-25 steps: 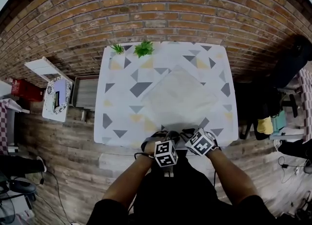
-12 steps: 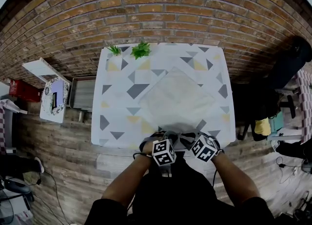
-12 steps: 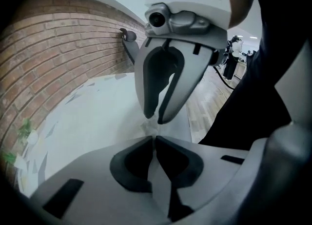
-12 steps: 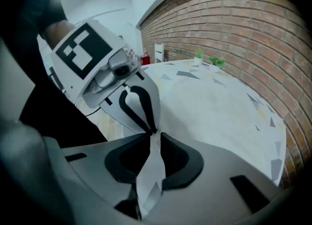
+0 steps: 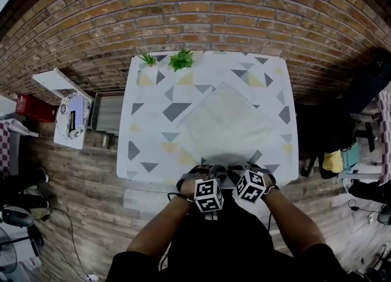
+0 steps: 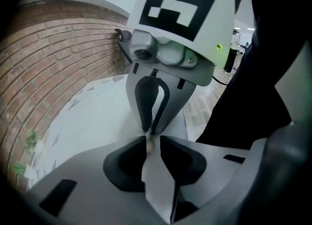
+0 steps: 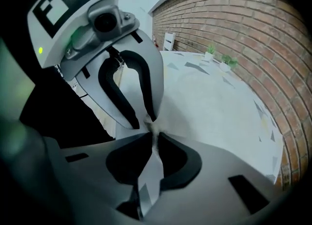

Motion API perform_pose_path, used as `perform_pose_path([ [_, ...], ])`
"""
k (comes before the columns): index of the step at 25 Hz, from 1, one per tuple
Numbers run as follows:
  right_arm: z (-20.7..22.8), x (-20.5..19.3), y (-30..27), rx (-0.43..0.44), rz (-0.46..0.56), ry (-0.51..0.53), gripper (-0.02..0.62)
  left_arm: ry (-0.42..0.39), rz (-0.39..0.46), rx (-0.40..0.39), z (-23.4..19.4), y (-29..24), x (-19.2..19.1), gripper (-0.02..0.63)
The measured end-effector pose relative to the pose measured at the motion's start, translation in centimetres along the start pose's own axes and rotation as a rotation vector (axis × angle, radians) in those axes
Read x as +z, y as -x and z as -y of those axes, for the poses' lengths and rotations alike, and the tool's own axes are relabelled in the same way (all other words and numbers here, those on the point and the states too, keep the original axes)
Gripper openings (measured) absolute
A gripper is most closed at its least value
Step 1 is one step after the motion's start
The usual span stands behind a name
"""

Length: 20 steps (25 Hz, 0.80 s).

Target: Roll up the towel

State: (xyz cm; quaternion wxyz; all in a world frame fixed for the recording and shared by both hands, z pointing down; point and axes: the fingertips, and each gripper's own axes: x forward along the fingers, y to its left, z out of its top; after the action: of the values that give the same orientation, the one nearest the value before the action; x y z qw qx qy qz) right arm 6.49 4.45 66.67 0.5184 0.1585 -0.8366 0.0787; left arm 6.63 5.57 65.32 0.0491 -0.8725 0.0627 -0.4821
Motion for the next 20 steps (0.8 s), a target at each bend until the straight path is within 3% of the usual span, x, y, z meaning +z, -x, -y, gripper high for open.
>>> perform_pose_path([
  [6, 0.1, 0.6, 0.5, 0.097, 0.024, -0.097, 0.040, -0.040, -0.040, 0.012, -0.8, -0.3, -0.1, 0.089],
  [9, 0.4, 0.9, 0.9, 0.127, 0.037, -0.135, 0.040, -0.039, -0.046, 0.029, -1.5, -0.4, -0.2, 0.045],
  [15, 1.1, 0.9, 1.5, 0.109, 0.069, -0.074, 0.081, 0.122, -0.030, -0.077, -1.5, -0.5, -0.4, 0.029],
  [20, 1.5, 0.6, 1.0, 0.122, 0.067, -0.063, 0.054, 0.255, -0.009, -0.124, -2.0, -0.3, -0.5, 0.029],
])
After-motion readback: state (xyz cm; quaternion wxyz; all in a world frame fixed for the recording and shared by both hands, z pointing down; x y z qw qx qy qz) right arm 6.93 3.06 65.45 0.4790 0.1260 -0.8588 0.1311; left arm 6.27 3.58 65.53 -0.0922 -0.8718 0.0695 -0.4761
